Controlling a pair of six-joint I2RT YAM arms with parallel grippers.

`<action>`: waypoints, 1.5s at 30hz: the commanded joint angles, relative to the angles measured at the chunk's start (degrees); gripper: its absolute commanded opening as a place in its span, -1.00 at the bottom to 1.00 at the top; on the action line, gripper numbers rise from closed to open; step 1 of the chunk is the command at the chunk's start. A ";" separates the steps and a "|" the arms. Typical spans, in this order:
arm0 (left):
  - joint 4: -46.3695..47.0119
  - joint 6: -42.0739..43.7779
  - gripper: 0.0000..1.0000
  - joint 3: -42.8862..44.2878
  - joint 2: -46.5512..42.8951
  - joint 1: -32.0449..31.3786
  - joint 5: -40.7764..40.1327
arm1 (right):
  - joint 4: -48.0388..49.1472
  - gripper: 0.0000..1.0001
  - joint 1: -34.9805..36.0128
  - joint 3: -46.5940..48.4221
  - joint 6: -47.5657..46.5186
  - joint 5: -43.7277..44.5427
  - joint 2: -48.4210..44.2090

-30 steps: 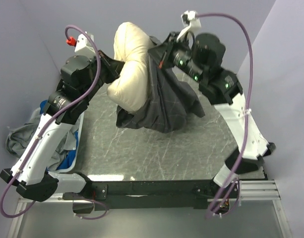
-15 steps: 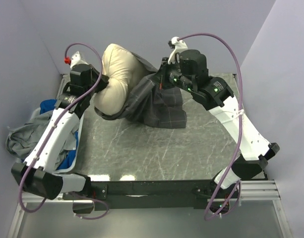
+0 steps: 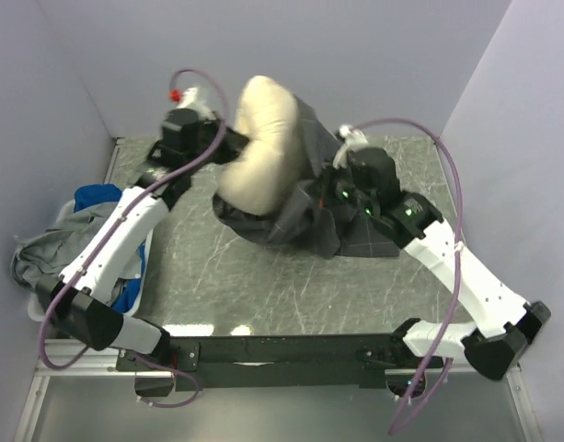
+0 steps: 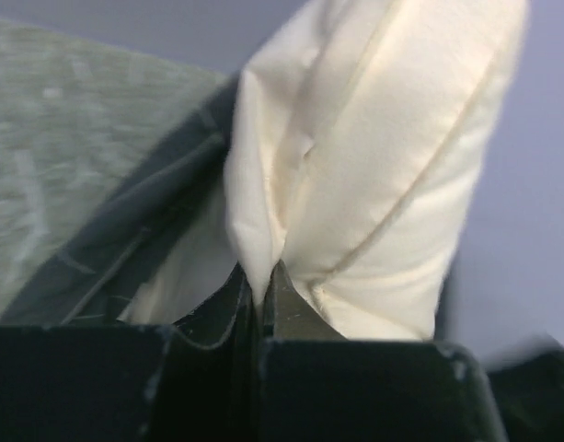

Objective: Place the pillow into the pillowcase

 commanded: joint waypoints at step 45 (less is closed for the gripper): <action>17.40 13.19 0.45 -24.57 8.21 -16.11 -23.28 | 29.37 -1.00 -47.00 -44.90 17.83 -25.86 -11.52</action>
